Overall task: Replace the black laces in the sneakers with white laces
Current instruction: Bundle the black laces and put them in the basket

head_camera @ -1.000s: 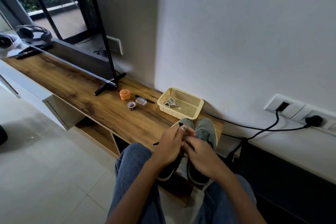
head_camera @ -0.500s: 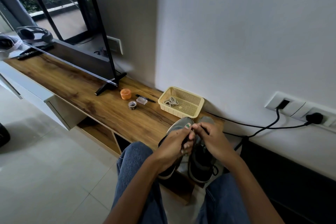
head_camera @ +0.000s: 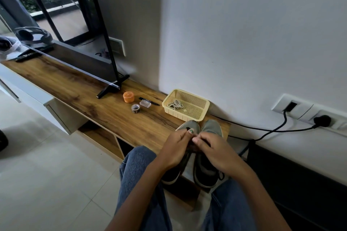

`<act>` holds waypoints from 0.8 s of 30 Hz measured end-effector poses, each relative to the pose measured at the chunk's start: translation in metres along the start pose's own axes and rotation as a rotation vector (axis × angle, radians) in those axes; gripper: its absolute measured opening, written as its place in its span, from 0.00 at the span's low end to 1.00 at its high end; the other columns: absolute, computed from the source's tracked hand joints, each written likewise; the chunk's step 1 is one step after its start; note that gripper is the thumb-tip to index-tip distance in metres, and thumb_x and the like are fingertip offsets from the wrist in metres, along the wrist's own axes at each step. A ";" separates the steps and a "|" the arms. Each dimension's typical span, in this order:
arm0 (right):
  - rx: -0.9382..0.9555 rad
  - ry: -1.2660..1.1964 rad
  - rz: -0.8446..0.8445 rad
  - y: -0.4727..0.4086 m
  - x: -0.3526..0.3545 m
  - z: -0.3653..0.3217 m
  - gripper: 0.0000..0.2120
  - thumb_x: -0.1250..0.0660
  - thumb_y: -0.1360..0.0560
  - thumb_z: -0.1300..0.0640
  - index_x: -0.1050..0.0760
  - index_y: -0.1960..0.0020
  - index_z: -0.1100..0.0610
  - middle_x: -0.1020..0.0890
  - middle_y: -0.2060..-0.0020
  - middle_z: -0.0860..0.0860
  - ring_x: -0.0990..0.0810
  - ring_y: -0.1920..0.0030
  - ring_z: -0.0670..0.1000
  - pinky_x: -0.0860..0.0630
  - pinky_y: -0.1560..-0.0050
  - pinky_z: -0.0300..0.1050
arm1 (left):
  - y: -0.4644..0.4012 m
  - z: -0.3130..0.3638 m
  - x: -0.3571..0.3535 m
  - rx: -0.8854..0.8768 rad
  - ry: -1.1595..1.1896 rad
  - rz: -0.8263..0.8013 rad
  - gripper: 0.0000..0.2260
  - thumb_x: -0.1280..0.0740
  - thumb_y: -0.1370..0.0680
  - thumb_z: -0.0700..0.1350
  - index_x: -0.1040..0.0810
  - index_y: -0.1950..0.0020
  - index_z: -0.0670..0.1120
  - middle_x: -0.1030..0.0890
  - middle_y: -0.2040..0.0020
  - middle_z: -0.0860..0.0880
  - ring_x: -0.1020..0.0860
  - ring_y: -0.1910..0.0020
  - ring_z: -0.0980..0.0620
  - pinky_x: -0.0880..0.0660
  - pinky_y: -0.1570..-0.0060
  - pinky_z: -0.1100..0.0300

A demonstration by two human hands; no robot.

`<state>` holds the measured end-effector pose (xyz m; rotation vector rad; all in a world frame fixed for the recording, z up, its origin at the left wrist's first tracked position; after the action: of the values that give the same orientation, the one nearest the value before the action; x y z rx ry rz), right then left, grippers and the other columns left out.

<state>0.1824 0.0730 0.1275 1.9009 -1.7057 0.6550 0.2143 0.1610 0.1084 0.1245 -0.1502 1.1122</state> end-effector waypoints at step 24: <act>0.021 0.040 -0.019 0.001 -0.003 -0.011 0.12 0.42 0.19 0.52 0.29 0.61 0.50 0.24 0.66 0.46 0.26 0.65 0.39 0.32 0.62 0.34 | 0.001 0.004 0.004 0.044 0.125 0.061 0.19 0.48 0.15 0.46 0.21 0.55 0.39 0.20 0.64 0.50 0.22 0.64 0.60 0.28 0.63 0.70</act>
<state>0.1810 0.0821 0.1340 1.9031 -1.6602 0.7020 0.2147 0.1647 0.1127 0.0898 -0.0182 1.1810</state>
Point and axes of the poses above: each hand's wrist, its own y-axis away from the middle knuckle, its own x-axis out of the back of the hand, z = x × y, the point moved 10 cm from there along -y, towards the middle knuckle
